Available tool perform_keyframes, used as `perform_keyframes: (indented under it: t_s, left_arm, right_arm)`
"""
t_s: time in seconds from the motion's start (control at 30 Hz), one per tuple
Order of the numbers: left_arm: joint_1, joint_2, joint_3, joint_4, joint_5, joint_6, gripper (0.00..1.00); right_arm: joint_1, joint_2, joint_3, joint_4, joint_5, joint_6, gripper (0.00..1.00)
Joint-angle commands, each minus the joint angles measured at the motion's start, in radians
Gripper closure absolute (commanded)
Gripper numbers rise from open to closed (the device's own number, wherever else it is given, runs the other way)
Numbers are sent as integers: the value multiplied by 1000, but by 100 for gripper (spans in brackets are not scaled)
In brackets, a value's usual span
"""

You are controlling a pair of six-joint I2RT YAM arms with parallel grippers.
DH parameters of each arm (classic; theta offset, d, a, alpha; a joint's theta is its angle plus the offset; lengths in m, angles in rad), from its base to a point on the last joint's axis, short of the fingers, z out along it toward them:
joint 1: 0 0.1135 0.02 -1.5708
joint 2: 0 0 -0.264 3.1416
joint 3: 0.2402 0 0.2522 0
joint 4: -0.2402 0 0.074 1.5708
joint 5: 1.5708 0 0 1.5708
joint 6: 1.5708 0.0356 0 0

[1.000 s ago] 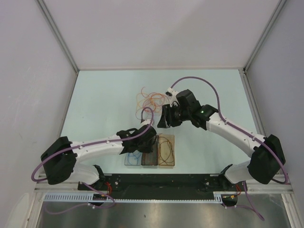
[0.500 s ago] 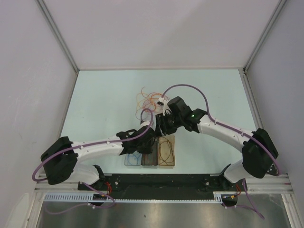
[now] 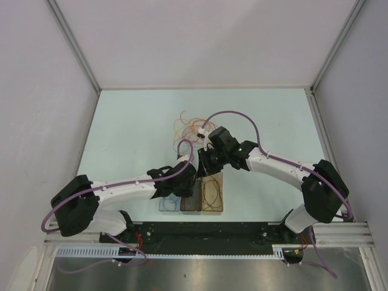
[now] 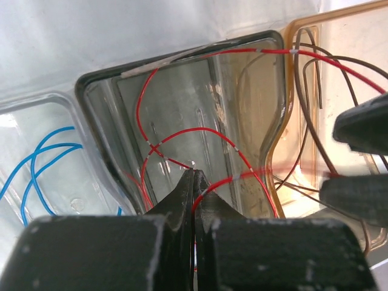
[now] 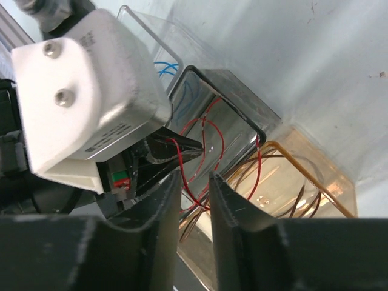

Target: Untangle the cables

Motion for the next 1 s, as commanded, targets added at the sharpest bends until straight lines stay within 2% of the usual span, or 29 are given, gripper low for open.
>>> perform_keyframes:
  t_s: [0.0, 0.1, 0.2, 0.3, 0.33, 0.4, 0.43, 0.53, 0.63, 0.77, 0.97]
  left_arm:
    - [13, -41, -12, 33, 12, 14, 100]
    - [16, -39, -14, 38, 20, 16, 100]
    - [16, -38, -14, 55, 35, 20, 96]
    - [16, -73, -12, 67, 40, 22, 79]
    - [14, -87, -6, 62, 31, 21, 69]
    - [11, -136, 6, 23, -6, 13, 59]
    - [11, -149, 20, 6, -17, 14, 50]
    - [8, -211, 43, -56, -61, 17, 41]
    - [8, -243, 68, -126, -100, 22, 37]
    - [6, -271, 100, -200, -161, 14, 36]
    - [-15, -335, 152, -304, -230, 2, 52]
  right_arm:
    - [7, 18, 4, 43, 11, 11, 89]
    - [5, 24, 6, 50, 11, 23, 100]
    - [1, 31, 4, 57, 17, 51, 100]
    - [-14, 35, 5, 53, 28, 82, 100]
    - [-21, 41, 6, 50, 28, 92, 100]
    - [-27, 43, 6, 36, 28, 96, 100]
    - [-27, 46, 6, 33, 25, 93, 100]
    - [-25, 49, 6, 10, 26, 94, 100]
    - [-25, 43, 6, -25, 37, 86, 100]
    - [-24, 29, 6, -50, 46, 76, 100]
    - [-13, 21, 6, -61, 61, 77, 100]
